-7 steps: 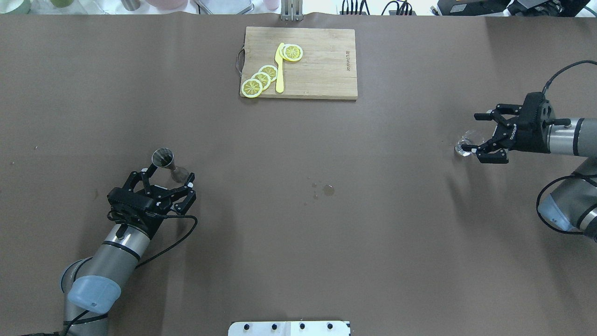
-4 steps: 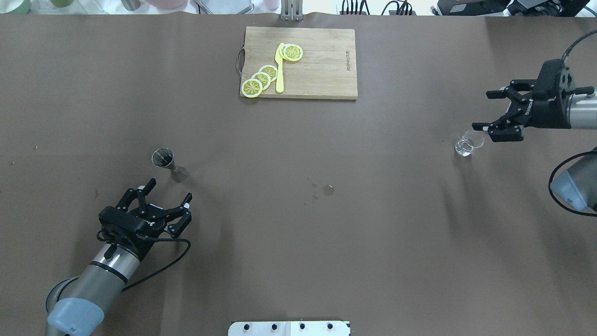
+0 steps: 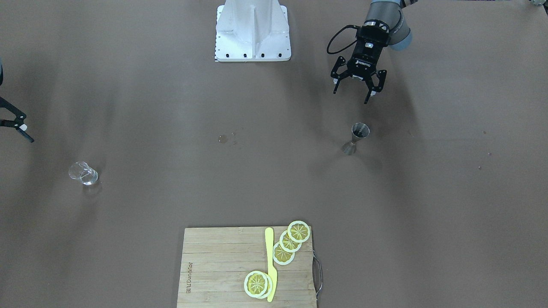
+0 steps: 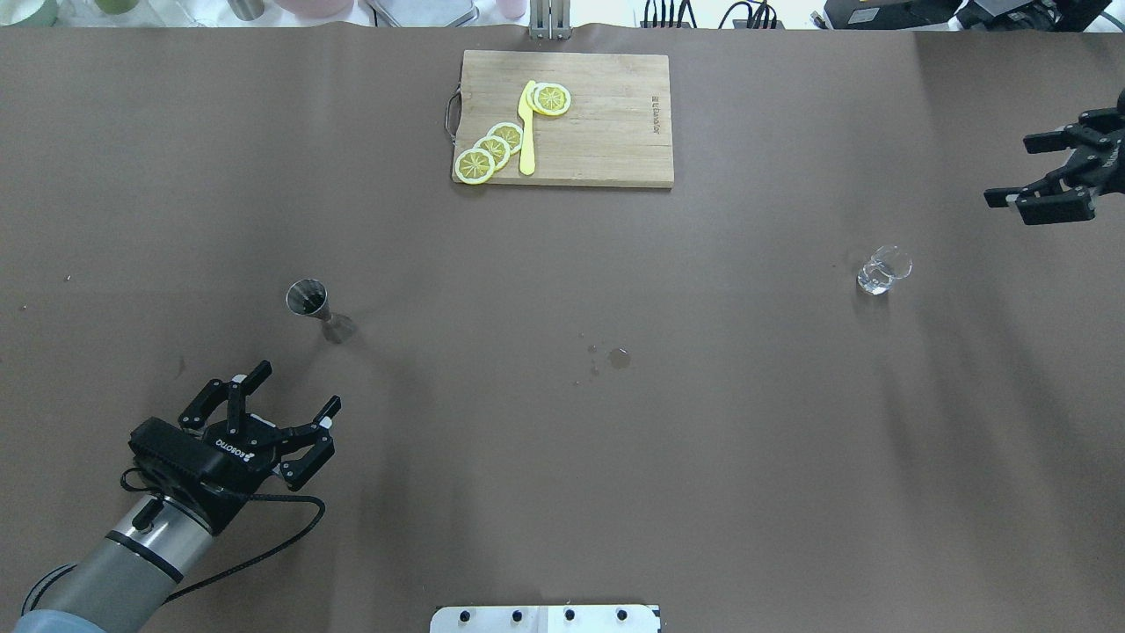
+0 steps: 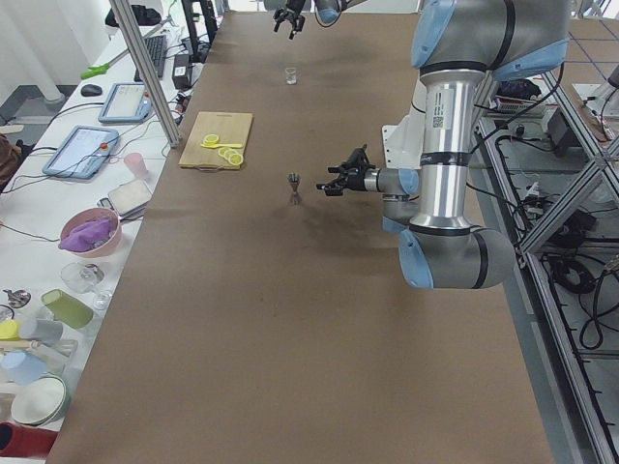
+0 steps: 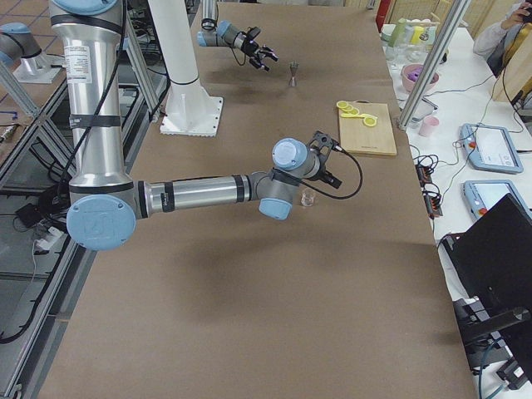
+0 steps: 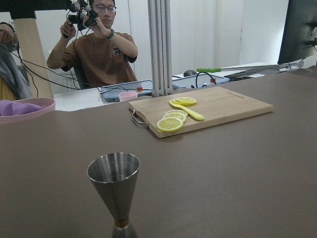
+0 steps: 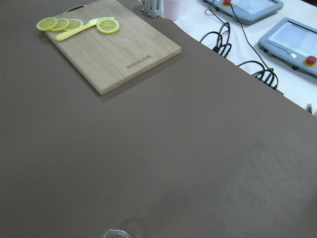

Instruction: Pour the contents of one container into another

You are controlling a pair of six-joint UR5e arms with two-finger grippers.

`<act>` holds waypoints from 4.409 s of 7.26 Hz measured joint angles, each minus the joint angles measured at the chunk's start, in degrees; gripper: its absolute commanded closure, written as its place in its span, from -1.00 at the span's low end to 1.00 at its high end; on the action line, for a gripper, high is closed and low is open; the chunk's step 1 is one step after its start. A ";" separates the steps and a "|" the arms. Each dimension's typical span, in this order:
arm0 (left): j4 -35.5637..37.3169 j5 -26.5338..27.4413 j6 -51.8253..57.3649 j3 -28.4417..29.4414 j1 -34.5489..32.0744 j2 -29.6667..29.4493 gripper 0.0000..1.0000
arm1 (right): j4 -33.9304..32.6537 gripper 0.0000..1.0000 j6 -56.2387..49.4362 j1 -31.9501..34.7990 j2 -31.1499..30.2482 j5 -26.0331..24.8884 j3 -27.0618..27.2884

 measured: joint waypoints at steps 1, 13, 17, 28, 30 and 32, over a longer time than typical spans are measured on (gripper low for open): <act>-0.05 -0.50 2.14 -2.56 0.09 0.67 -0.96 | -5.81 -1.00 -0.12 2.36 -0.19 1.19 0.50; 52.40 -69.21 -1.47 -16.76 -42.09 -7.30 -0.97 | -60.07 -1.00 -1.84 22.59 -3.43 3.49 -1.38; 78.02 -85.62 10.62 -11.02 -51.43 -14.25 -0.97 | -60.15 -1.00 -1.87 24.58 -5.10 3.09 -0.96; 101.47 -102.51 22.86 2.69 -77.74 -11.30 -0.97 | -68.21 -1.00 0.42 20.21 -0.13 0.93 4.52; 97.19 -102.80 25.87 8.22 -79.77 -11.25 -0.97 | -68.24 -1.00 0.43 20.05 -0.14 0.72 4.73; 86.32 -103.01 29.09 18.59 -83.44 -10.84 -0.97 | -68.25 -1.00 0.44 20.02 -0.17 0.70 4.76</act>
